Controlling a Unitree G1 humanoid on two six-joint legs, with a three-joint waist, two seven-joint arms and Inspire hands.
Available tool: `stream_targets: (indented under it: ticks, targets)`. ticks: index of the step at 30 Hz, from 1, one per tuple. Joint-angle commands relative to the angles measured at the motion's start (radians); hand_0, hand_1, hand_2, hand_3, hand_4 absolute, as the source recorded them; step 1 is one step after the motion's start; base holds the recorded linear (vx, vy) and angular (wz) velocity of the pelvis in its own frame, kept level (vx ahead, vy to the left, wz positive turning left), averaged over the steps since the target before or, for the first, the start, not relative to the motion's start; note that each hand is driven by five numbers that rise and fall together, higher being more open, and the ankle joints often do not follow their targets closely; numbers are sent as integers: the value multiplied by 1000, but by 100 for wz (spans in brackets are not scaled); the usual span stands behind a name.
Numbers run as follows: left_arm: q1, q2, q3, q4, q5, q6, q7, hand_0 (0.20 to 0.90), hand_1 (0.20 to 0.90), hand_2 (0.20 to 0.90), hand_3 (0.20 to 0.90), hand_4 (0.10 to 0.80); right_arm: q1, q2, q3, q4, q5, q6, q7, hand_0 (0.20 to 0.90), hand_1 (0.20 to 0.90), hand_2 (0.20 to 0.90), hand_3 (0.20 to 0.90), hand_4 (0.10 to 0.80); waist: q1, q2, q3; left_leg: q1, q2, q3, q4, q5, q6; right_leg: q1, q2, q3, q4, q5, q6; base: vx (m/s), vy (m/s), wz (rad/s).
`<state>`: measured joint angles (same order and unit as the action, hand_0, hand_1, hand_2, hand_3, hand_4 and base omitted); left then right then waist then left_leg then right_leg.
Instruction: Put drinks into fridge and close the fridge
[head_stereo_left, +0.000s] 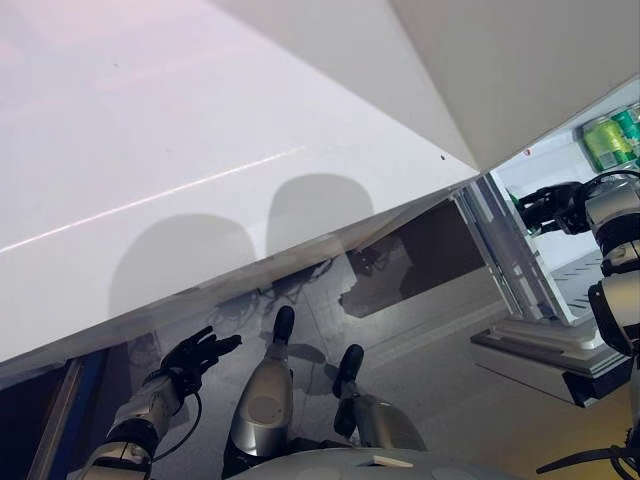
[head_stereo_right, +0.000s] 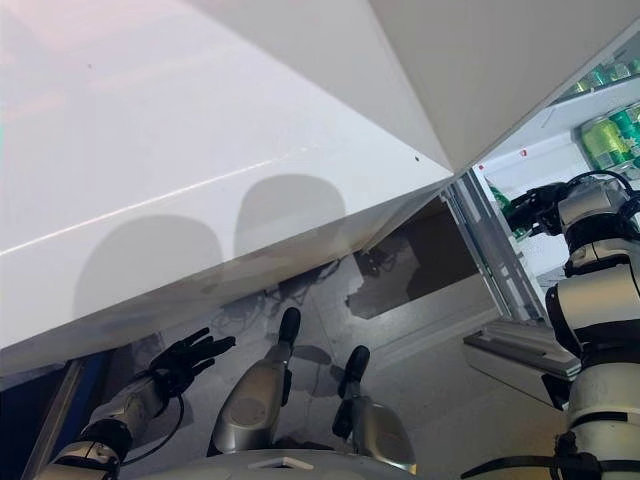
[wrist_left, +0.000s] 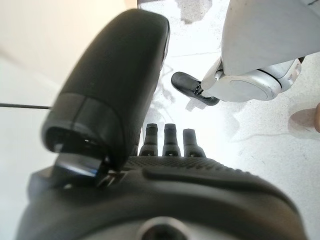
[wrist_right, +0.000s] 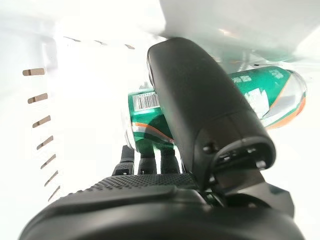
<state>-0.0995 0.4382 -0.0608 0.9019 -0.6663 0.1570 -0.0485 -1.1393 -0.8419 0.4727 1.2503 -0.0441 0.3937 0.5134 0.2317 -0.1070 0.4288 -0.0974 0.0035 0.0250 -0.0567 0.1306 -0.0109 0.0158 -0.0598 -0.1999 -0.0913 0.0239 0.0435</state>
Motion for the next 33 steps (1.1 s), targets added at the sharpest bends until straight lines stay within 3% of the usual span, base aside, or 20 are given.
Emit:
stream_targets:
  ticks: [1,9,12,18,22,28,33]
  targets:
    - [78,41,-26,62,52,5,-27,900,900,900,900,800,-31,-106,57,-81,66,-117,-106,900,900,900,900,800,-28,-5,-161,21,-35,-67,-27,-109,5,-76,16,2,45,32,37,0,0,0]
    - [114,21,-11,86,82,-12,-33,900,900,900,900,800,80,-197,-19,-383,174,-177,-315,900,900,900,900,800,-97,-2,-226,65,-28,-28,-31,-125,5,-47,15,33,27,37,48,8,5,-10]
    - [132,1,11,112,103,-19,-44,900,900,900,900,800,189,-234,-132,-603,203,-209,-461,900,900,900,900,800,-143,14,-262,91,-29,-7,-31,-137,8,-31,15,58,23,32,52,44,39,-20]
    - [147,-34,42,166,136,-38,-64,900,900,900,900,800,414,-254,-370,-866,182,-274,-605,900,900,900,900,800,-201,40,-310,124,-28,20,-31,-158,16,-15,16,96,21,18,54,39,25,-18]
    - [162,-59,75,194,168,-56,-71,900,900,900,900,800,638,-222,-584,-1032,179,-326,-717,900,900,900,900,800,-252,54,-339,146,-26,37,-28,-172,22,-6,21,125,43,-6,50,32,-19,-21]
    - [177,-75,107,200,206,-50,-72,900,900,900,900,800,902,-103,-787,-1149,174,-350,-806,900,900,900,900,800,-297,69,-351,177,-22,48,1,-194,34,-2,30,159,141,-64,33,71,-52,-21]
    - [188,-90,122,208,238,-28,-65,900,900,900,900,800,1076,11,-890,-1137,177,-368,-799,900,900,900,900,800,-336,74,-327,191,-37,43,127,-265,54,-4,34,184,252,-106,12,179,-65,-19]
